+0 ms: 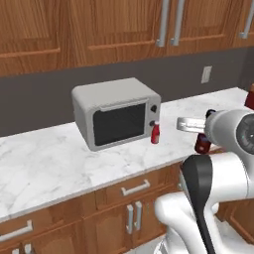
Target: Place the ketchup and condiment bottle from the counter to the top shelf of the fridge. If the existing items in the fridge are on the top shelf, move them to other shelves.
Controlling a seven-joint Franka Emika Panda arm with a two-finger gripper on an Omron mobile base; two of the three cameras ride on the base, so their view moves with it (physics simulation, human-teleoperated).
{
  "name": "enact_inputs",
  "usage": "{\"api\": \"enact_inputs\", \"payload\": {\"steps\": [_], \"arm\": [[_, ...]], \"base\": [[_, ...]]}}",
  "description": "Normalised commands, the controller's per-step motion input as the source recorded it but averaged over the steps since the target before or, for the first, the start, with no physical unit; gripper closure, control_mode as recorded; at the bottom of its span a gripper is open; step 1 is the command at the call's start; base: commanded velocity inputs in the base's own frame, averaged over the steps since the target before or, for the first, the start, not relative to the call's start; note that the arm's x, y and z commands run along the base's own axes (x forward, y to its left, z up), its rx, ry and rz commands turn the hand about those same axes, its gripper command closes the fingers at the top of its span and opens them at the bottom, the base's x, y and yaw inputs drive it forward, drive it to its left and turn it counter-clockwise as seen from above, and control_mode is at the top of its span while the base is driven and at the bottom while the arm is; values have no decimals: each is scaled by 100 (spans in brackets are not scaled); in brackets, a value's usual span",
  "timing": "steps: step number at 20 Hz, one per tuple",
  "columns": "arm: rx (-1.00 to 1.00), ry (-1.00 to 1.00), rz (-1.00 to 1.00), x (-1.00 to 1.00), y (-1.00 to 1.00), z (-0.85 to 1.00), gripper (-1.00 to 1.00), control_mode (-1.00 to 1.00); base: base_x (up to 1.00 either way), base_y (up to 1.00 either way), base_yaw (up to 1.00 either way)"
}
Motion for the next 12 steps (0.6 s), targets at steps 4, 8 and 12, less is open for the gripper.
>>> {"api": "enact_inputs", "payload": {"steps": [4, 8, 12], "arm": [[0, 0, 0, 0, 0, 0, 100, 100], [0, 0, 0, 0, 0, 0, 100, 100], [0, 0, 0, 0, 0, 0, 100, 100]], "base": [[0, -53, -81], [0, -60, -80], [0, -67, -78]]}}
